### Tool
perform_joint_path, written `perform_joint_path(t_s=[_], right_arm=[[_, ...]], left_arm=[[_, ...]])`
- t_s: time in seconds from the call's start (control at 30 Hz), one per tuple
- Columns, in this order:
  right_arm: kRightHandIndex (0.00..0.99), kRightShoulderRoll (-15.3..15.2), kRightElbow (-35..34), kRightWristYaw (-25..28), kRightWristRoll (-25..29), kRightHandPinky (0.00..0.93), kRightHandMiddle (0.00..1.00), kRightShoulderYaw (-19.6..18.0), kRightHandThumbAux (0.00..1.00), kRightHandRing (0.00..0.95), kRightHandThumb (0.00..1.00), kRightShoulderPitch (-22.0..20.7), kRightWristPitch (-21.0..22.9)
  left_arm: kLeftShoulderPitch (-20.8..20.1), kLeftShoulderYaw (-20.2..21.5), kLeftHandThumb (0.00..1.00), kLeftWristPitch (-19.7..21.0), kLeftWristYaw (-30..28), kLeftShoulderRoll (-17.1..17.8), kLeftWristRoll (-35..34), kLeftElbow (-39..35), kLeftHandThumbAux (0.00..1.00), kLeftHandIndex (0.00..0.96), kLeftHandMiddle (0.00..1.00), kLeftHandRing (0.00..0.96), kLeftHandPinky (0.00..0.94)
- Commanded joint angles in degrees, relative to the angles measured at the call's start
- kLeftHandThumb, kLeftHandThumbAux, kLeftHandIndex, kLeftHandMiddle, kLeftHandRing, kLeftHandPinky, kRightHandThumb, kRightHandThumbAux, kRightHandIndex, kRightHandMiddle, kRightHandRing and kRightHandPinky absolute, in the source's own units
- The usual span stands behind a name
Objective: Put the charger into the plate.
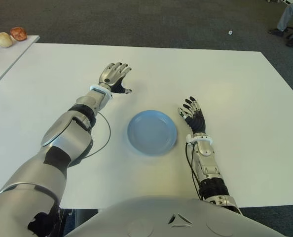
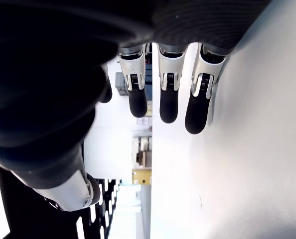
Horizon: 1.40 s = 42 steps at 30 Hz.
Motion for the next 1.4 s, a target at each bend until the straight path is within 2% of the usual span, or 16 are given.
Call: perform_joint_path(t_s=[0.03,0.47,0.77,1.13,1.4], right_arm=[[0.045,-0.3,-0.5,0.8,1.1,0.179,0.169,-0.7,0.760,0.171,0.044,2.1,2.2],[0.055,-0.7,-5.0,2.3,1.6,0.195,0.186,-1.4,0.716,0.185,0.053,4.5,3.3],[0.058,-1.8,-6.7,3.7,1.9,0.182,0.184,-2.0,0.691,0.176,0.035,5.9,3.1],[0.058,-2.8,-8.3,4.7,2.4,0.180,0.184,-2.8,0.684,0.173,0.041,7.4,3.3],[0.059,-3.2,-9.1,5.5,2.6,0.187,0.192,-3.2,0.675,0.181,0.055,8.4,3.6]], left_arm=[[2.1,-0.3,0.031,1.3,-3.3,-0.8,-0.1,1.1,0.483,0.000,0.000,0.000,0.000],[3.2,-1.0,0.000,3.1,-7.4,-1.7,-0.2,1.1,0.546,0.000,0.000,0.000,0.000],[4.0,-1.1,0.000,5.4,-11.1,-2.4,-0.3,1.2,0.540,0.000,0.000,0.000,0.000],[4.1,0.6,0.000,9.0,-17.4,-3.7,-2.9,1.5,0.522,0.000,0.000,0.000,0.000],[4.4,2.5,0.000,10.5,-19.5,-4.6,-4.9,1.4,0.512,0.000,0.000,0.000,0.000]])
